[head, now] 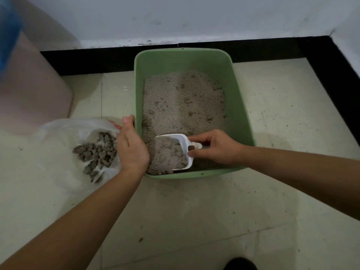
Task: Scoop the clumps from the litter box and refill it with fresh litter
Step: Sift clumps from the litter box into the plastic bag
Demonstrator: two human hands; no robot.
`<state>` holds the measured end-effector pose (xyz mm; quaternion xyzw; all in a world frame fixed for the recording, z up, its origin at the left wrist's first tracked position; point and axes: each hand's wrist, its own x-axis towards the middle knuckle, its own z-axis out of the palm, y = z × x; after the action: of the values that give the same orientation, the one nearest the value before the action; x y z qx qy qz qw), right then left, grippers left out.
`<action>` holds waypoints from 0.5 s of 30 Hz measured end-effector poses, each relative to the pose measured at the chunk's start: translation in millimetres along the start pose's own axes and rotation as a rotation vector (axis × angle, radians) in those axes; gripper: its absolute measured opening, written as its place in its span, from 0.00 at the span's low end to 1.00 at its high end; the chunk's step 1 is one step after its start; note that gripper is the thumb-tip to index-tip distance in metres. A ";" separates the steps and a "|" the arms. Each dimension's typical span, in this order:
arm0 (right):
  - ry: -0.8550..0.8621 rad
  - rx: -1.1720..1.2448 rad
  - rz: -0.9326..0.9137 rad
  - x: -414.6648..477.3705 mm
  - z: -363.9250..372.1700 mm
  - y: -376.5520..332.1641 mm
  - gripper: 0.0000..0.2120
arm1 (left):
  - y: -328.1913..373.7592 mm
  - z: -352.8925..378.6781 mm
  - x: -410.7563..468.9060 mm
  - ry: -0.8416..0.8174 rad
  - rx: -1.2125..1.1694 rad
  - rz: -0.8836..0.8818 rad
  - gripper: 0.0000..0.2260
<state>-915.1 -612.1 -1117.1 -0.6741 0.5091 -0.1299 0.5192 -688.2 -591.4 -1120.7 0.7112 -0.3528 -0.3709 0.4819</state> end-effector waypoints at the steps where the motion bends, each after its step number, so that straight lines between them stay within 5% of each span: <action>1: -0.003 0.020 0.008 -1.9 -1.0 1.6 0.17 | -2.2 -0.6 1.6 0.001 -0.017 -0.015 0.40; 15: 0.025 0.004 0.026 2.1 3.7 -2.9 0.19 | -12.8 -2.4 14.6 -0.030 -0.057 -0.031 0.26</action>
<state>-909.9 -611.9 -1117.0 -0.6646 0.5241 -0.1326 0.5158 -677.3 -599.2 -1135.0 0.6970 -0.3379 -0.3988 0.4909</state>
